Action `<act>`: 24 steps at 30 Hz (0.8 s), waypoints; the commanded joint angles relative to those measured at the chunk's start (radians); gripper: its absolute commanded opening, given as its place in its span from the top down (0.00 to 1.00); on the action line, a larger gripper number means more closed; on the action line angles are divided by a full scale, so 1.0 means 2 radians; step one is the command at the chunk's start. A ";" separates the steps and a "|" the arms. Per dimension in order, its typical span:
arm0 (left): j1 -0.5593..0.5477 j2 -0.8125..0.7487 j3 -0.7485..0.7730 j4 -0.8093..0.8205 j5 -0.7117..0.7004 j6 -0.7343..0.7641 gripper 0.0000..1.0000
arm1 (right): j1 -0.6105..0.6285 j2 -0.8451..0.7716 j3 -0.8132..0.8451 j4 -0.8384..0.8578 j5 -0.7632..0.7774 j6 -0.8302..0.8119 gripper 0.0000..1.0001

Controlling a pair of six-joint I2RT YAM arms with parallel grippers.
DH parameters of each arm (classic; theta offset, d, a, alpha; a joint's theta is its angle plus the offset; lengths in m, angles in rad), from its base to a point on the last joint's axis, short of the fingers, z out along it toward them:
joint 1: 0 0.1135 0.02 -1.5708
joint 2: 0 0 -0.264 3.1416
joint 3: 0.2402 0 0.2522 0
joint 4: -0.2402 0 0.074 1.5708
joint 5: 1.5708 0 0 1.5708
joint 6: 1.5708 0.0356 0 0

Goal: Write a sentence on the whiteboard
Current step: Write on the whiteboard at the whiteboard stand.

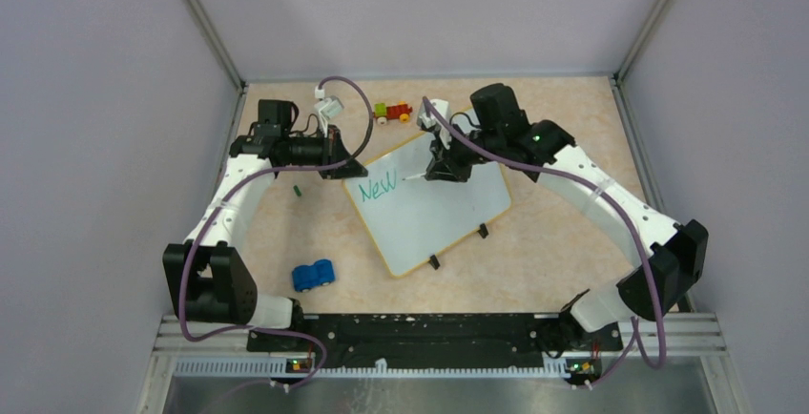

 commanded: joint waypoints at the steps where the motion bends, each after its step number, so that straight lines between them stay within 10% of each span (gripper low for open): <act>1: -0.008 0.001 0.006 -0.010 -0.006 0.034 1.00 | -0.020 -0.019 -0.008 0.031 -0.037 0.016 1.00; 24: -0.012 0.000 0.006 -0.012 -0.006 0.035 1.00 | 0.008 0.012 -0.007 0.067 0.056 0.024 1.00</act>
